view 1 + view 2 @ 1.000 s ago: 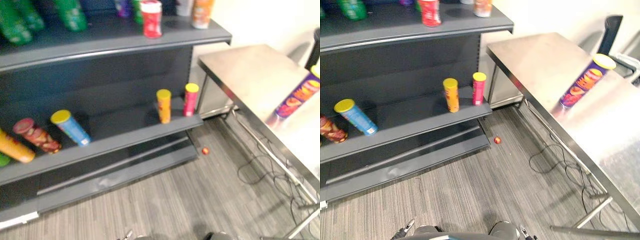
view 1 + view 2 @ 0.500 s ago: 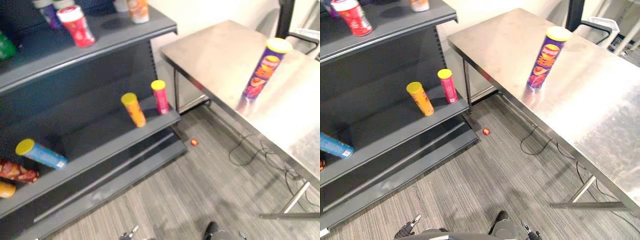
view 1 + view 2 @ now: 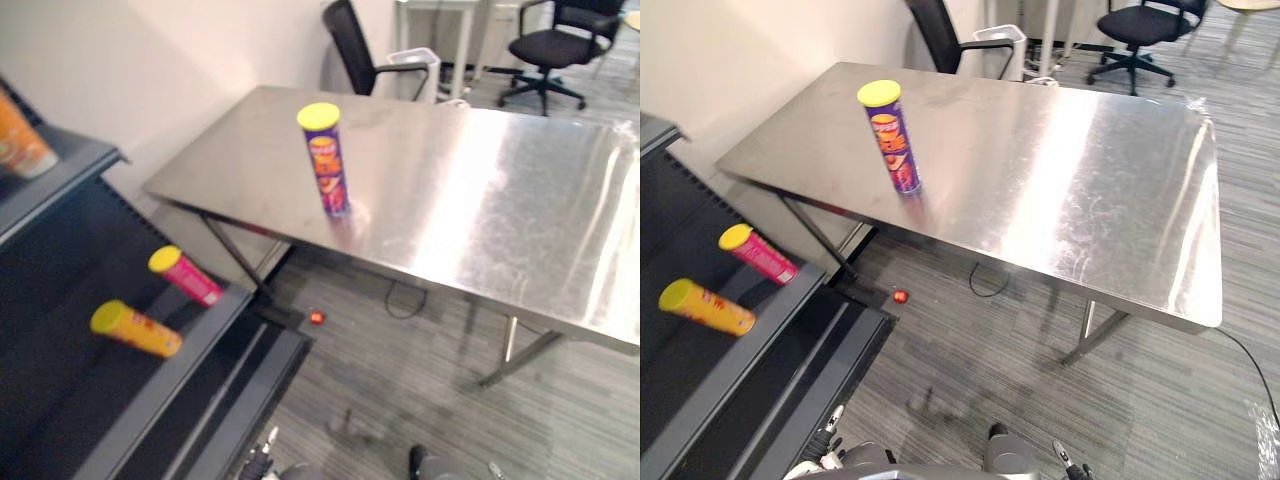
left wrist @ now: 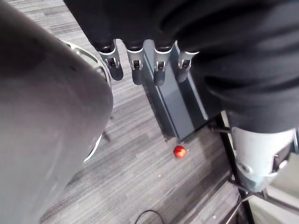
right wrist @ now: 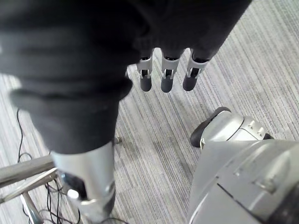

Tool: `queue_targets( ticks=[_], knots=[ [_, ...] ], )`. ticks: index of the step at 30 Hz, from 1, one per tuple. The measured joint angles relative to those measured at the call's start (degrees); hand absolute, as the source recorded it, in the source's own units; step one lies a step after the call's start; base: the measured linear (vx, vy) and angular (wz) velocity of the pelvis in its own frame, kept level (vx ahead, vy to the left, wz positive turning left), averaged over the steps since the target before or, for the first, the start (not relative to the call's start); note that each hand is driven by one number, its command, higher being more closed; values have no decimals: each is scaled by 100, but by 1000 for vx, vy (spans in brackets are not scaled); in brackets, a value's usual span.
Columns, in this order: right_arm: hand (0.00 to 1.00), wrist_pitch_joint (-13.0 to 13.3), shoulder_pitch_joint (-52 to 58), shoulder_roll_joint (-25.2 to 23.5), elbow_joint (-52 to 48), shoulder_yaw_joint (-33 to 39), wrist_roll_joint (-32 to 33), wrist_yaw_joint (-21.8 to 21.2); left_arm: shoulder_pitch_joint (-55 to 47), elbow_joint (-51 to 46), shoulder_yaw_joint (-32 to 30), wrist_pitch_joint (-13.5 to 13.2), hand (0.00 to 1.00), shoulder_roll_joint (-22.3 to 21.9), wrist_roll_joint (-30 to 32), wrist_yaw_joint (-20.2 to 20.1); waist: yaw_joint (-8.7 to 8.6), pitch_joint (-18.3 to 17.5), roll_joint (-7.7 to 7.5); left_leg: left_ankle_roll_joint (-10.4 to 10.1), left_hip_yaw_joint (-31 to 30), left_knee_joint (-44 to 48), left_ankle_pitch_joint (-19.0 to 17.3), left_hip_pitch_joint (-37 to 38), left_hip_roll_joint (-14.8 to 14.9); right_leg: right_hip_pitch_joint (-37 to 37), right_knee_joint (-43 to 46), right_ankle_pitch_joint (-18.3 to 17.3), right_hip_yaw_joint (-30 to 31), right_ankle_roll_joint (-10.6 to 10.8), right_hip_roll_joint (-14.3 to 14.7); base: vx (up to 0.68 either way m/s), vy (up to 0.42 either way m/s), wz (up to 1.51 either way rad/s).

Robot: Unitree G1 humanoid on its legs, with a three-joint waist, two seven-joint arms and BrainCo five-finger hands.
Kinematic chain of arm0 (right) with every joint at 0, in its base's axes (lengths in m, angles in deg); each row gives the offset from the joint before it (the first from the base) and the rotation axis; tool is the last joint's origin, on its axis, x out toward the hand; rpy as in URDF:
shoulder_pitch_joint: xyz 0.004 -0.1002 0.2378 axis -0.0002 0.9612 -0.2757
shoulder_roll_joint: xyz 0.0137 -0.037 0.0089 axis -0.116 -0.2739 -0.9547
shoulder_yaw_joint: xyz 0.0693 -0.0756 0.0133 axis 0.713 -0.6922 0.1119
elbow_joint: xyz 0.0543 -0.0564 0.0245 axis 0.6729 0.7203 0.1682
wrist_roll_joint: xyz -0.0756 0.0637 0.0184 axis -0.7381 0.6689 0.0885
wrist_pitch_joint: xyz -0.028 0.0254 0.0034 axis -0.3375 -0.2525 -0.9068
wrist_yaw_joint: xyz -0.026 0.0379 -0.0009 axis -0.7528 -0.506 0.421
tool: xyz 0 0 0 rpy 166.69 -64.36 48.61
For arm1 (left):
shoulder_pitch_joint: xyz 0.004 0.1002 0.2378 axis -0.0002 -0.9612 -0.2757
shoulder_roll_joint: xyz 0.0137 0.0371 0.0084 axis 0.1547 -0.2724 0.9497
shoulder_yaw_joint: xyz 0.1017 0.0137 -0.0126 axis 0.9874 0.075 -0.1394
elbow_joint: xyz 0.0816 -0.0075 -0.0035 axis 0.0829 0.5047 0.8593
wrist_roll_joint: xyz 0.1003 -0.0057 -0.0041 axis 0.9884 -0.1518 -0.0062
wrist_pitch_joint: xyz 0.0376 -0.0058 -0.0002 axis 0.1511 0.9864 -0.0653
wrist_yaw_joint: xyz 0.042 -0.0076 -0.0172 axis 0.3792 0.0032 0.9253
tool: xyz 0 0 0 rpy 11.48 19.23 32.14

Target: Put the gum and the chips on the shelf.

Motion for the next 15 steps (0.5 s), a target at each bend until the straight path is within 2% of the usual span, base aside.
queue_targets(
  ticks=[2,4,5,6,9,13,15],
  knots=[
    [0,1,43,-21,-10,-2,-1,-1,10,-18,-27,0,0,-5,7,-1,64,-4,-7,-10,-186,-456,24,-51,-189,64,102,-7,231,238,-88,214,222,-77],
    [0,1,75,-49,-43,-1,-1,-5,2,-14,-124,1,0,-74,6,0,115,-40,50,-78,-336,-1008,475,-4,-371,98,246,-153,372,492,-110,198,321,-52],
    [0,1,97,-54,-99,15,-1,-4,-18,15,-249,31,0,-198,0,8,122,-131,170,-310,-380,-1092,529,67,-361,109,345,-304,454,692,-73,178,344,-26],
    [0,0,108,-232,-117,30,-1,-18,-18,1,-272,40,0,-84,5,3,92,-202,-41,-267,-358,-1042,391,83,-550,113,418,-336,418,740,-267,197,373,-16],
    [0,-17,165,-446,-107,193,-2,-32,-78,-26,-299,36,0,60,20,30,144,-306,-298,-126,-132,-1030,174,191,-829,188,345,-323,288,745,-596,143,231,-16],
    [0,-15,164,-475,-114,305,-2,-29,-108,-8,-213,38,0,69,306,131,91,-467,-323,-81,-116,-1085,97,310,-1025,333,130,-281,145,823,-807,39,97,-6],
    [0,-17,149,-455,-104,480,-3,2,-107,51,-108,37,0,51,556,186,100,-549,-251,-91,-96,-1201,126,329,-1089,347,-93,-194,149,978,-833,5,30,-13]
  ],
)
